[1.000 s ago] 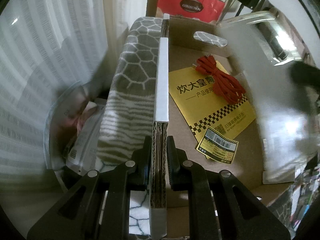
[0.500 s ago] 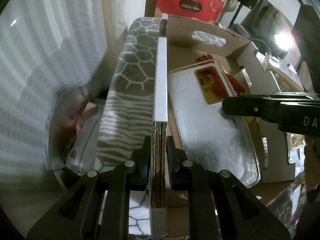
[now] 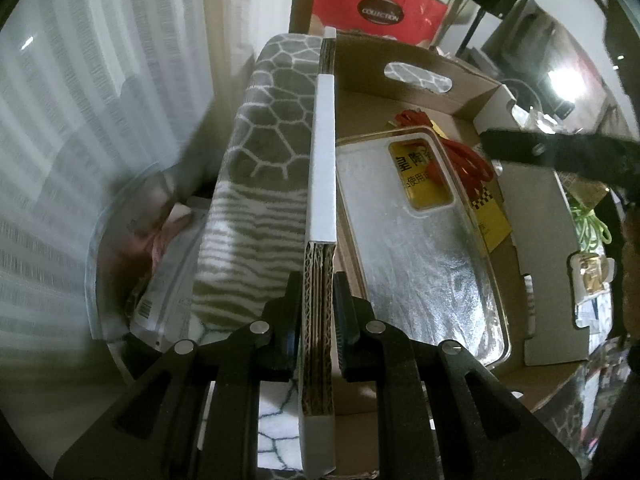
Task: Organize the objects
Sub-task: 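Lower the clear phone case into the box and open the right tool, then push the clear phone case flat inside the box with the right tool, then grasp the gold foil pouch on the table with the right tool, then lower the gold foil pouch into the box and open the right tool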
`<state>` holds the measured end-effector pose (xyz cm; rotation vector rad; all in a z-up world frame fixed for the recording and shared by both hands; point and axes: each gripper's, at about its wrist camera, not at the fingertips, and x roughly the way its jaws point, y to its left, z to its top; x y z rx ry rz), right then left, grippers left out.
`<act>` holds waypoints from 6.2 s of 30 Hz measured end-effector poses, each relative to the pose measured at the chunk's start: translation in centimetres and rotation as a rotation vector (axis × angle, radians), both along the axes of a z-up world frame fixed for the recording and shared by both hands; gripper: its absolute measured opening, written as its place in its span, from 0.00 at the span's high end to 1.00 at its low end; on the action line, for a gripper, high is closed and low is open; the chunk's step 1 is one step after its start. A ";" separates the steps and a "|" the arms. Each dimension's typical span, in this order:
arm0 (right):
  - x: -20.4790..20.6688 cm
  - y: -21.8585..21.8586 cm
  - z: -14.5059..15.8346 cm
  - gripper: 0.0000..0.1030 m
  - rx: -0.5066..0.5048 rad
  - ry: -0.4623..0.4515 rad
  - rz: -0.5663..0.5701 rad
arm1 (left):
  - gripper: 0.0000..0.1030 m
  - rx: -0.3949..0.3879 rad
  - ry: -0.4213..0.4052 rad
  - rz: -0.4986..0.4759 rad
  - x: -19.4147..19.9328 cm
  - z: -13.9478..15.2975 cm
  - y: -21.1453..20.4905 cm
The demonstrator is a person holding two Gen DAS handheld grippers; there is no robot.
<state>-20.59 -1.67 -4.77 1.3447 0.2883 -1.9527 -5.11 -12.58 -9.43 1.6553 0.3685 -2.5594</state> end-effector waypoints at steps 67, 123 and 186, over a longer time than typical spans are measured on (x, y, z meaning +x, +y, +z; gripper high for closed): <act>7.3 -0.5 -4.2 0.84 0.125 -0.163 0.185 | 0.91 -0.006 -0.014 0.018 0.0 0.3 -0.1; 4.8 23.9 0.3 0.15 0.051 0.055 -0.428 | 0.90 -0.051 0.007 0.034 -0.3 1.2 0.5; 10.6 -1.9 -0.6 0.27 0.079 0.167 0.447 | 0.88 0.070 0.012 0.051 0.4 1.3 -0.7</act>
